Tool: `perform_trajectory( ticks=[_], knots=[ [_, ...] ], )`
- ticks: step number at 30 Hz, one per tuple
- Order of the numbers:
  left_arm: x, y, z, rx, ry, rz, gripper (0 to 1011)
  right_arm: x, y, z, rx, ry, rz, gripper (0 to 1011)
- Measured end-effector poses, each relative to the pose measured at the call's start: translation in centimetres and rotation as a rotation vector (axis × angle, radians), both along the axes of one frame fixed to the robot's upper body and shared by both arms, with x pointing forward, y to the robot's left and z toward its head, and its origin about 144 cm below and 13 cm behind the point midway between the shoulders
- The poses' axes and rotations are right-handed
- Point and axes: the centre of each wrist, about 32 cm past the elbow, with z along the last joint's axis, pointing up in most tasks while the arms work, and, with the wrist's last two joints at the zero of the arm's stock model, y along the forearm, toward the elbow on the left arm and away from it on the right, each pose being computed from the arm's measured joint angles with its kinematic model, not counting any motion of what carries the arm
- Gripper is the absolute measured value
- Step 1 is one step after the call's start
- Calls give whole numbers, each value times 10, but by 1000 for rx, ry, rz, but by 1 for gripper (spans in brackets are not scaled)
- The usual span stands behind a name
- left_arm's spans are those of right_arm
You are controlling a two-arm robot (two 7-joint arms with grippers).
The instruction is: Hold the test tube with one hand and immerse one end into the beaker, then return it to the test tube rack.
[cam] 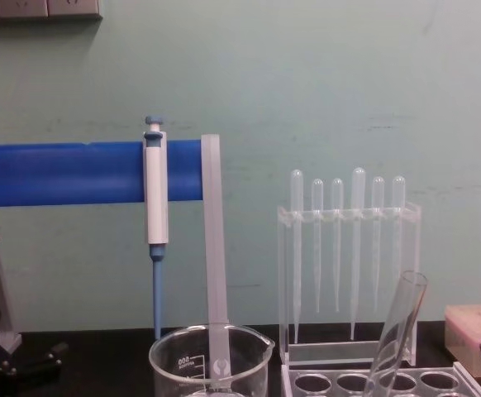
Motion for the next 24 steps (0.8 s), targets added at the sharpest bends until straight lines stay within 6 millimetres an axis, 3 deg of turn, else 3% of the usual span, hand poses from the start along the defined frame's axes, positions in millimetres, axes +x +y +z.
perform_trajectory(
  ticks=[12, 24],
  knots=[
    [0, 0, 0, 0, 0, 0, 1000, -2, -2, 1, 5, -36, 5, 1002],
    [0, 0, 0, 0, 0, 0, 1000, -17, -13, 15, 32, -94, 64, 1002]
  ],
)
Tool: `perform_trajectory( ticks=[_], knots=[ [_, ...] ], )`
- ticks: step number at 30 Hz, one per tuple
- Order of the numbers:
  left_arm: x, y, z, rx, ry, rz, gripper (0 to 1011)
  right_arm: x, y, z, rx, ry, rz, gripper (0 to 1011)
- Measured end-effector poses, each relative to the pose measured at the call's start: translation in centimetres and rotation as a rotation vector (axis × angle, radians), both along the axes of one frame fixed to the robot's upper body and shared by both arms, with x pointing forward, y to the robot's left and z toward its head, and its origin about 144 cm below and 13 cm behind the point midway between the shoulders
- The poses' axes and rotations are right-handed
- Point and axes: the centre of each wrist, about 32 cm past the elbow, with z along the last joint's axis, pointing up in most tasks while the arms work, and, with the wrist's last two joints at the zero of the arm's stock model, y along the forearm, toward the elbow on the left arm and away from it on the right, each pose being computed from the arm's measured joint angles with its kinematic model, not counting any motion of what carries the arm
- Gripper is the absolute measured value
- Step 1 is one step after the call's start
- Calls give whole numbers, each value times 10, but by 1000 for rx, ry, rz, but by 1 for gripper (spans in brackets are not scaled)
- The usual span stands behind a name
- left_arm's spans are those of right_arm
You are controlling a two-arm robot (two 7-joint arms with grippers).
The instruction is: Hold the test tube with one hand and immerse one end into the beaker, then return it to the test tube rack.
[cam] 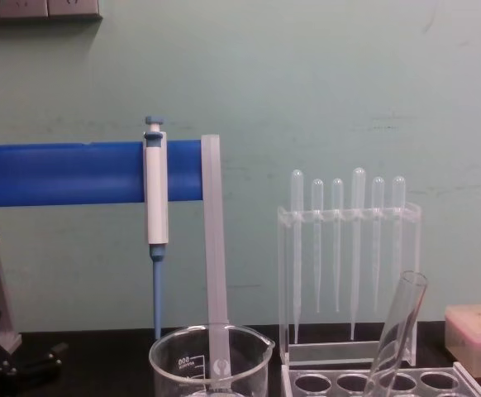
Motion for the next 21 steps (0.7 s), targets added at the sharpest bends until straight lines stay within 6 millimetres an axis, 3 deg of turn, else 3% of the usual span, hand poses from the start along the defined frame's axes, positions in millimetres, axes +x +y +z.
perform_trajectory(
  ticks=[7, 12, 21],
  knots=[
    [0, 0, 0, 0, 0, 0, 1000, -10, -17, 8, 38, 31, 123, 1002],
    [0, 0, 0, 0, 0, 0, 1000, -13, -31, 14, 55, 98, 314, 1002],
    [0, 0, 0, 0, 0, 0, 1000, -11, -30, 16, 38, 161, 558, 1002]
  ],
)
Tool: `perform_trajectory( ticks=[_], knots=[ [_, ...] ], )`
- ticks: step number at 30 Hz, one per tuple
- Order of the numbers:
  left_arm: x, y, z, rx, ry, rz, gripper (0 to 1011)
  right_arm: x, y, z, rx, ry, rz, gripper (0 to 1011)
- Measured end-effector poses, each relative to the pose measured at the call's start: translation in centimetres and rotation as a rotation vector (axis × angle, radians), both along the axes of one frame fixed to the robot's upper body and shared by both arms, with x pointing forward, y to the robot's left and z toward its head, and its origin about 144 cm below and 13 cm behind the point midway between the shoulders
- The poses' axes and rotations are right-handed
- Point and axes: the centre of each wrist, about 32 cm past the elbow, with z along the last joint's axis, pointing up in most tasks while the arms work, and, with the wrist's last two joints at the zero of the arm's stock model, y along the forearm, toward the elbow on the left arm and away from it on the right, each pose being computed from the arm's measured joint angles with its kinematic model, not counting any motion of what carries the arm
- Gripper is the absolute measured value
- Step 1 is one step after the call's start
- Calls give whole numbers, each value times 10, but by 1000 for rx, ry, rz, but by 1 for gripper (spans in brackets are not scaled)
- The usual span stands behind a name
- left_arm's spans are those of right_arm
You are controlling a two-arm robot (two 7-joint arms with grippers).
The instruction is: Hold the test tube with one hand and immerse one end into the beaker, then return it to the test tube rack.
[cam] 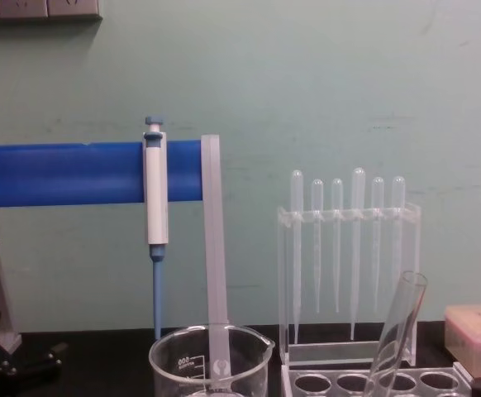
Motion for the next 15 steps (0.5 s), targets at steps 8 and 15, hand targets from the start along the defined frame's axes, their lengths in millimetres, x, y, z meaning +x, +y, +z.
perform_trajectory(
  ticks=[8, 15],
  knots=[
    [0, 0, 0, 0, 0, 0, 1000, 10, 10, -10, 75, 2, 120, 1002],
    [0, 0, 0, 0, 0, 0, 1000, 22, 18, -15, 123, -11, 161, 1002]
  ],
)
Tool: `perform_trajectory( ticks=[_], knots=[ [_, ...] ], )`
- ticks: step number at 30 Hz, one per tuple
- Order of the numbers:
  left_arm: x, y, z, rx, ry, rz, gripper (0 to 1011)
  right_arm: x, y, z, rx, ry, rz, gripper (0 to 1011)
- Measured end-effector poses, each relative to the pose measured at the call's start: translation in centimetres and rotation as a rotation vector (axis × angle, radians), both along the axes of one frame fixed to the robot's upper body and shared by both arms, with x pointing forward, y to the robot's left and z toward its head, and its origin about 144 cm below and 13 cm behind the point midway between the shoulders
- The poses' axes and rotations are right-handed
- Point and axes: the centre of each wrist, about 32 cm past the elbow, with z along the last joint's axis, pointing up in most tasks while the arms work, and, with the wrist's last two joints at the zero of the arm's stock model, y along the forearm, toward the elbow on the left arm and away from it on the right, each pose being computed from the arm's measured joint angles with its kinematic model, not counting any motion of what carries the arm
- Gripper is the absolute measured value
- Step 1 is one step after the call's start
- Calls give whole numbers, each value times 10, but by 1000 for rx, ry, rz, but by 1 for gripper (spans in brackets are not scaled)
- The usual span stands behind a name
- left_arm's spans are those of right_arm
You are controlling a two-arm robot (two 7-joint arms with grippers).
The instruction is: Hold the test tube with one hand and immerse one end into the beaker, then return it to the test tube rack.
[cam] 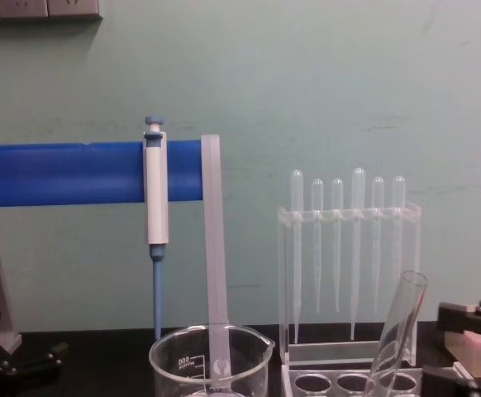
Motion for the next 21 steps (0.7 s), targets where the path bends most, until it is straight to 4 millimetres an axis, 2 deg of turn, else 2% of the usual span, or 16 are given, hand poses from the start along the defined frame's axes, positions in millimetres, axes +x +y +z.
perform_trajectory(
  ticks=[13, 21],
  knots=[
    [0, 0, 0, 0, 0, 0, 1000, 32, 8, -7, 73, 10, 37, 1002],
    [0, 0, 0, 0, 0, 0, 1000, 41, 10, -10, 90, 21, 52, 1002]
  ],
)
